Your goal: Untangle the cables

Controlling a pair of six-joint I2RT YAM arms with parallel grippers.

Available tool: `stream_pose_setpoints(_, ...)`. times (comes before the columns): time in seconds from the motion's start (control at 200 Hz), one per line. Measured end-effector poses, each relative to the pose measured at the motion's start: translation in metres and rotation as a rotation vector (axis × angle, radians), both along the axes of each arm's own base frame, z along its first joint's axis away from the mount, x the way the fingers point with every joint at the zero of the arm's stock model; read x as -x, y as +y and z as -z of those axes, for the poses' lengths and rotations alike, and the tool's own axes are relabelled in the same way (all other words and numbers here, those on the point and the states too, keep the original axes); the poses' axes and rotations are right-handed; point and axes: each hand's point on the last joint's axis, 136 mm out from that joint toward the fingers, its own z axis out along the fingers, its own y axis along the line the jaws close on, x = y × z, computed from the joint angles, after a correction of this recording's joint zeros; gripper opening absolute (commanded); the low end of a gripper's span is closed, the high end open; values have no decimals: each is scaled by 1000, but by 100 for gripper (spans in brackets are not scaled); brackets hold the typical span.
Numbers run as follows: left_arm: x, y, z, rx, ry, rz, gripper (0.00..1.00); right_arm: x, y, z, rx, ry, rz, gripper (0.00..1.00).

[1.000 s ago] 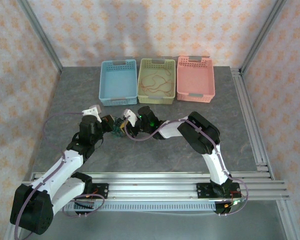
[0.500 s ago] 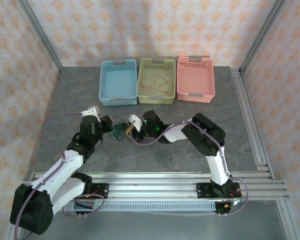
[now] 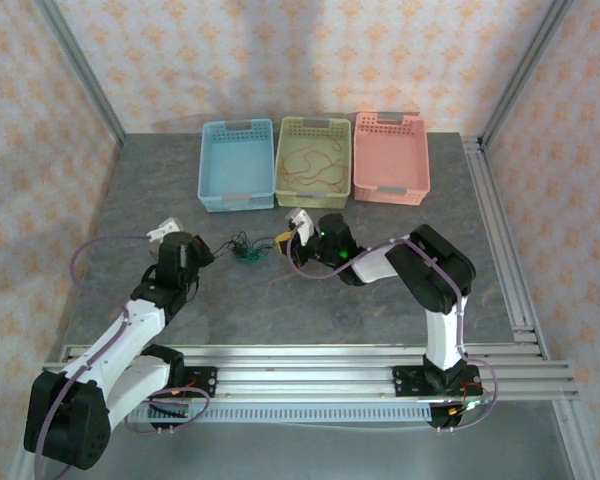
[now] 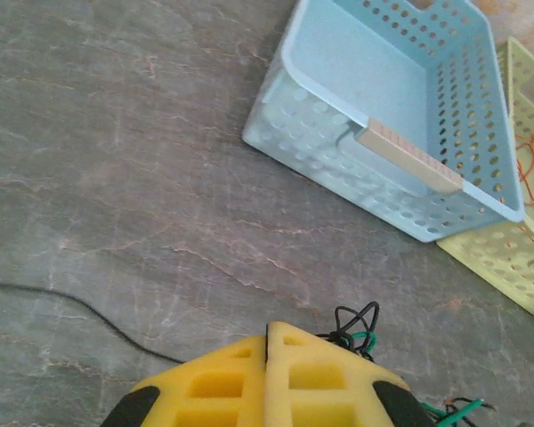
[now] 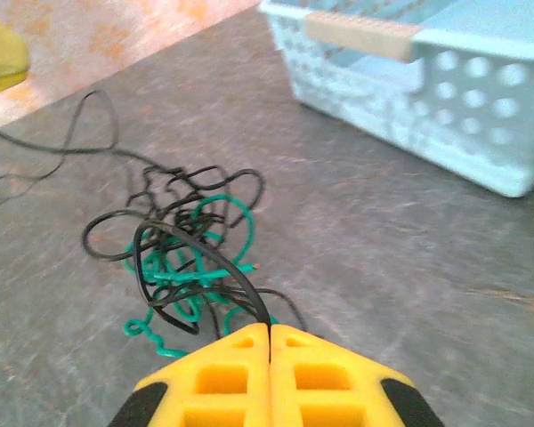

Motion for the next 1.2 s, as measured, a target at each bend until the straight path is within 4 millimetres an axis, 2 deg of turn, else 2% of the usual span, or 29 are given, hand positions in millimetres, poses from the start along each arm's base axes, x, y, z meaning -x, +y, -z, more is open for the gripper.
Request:
stream_pose_setpoints(0.14, 0, 1, 0, 12, 0, -12, 0, -27, -33, -9, -54, -1, 172, 0)
stream_pose_setpoints(0.305, 2, 7, 0, 15, 4, -43, 0, -55, -89, -16, -127, -7, 418, 0)
stream_pose_setpoints(0.39, 6, 17, -7, 25, -24, -85, 0, -64, -114, -19, -144, -25, 535, 0)
stream_pose_setpoints(0.54, 21, 38, -21, 44, -109, -183, 0, -65, -139, -31, -171, -83, 658, 0)
stream_pose_setpoints(0.646, 28, 45, -23, 51, -140, -218, 0, -67, -144, -41, -196, -112, 681, 0)
stream_pose_setpoints(0.721, 28, 45, -19, 51, -131, -215, 0, -64, -131, -45, -216, -110, 609, 1)
stream_pose_setpoints(0.806, 26, 42, -10, 48, -95, -199, 0, -61, -103, -53, -261, -104, 481, 22)
stream_pose_setpoints(0.936, 24, 35, 9, 53, -24, -163, 0, -40, -48, -53, -272, -88, 259, 37)
stream_pose_setpoints(1.101, 20, 29, 12, 62, -4, -134, 0, 3, 15, -49, -199, -56, 22, 43)
stream_pose_setpoints(1.201, 17, 27, 8, 72, -18, -123, 0, 25, 41, -47, -157, -57, -81, 43)
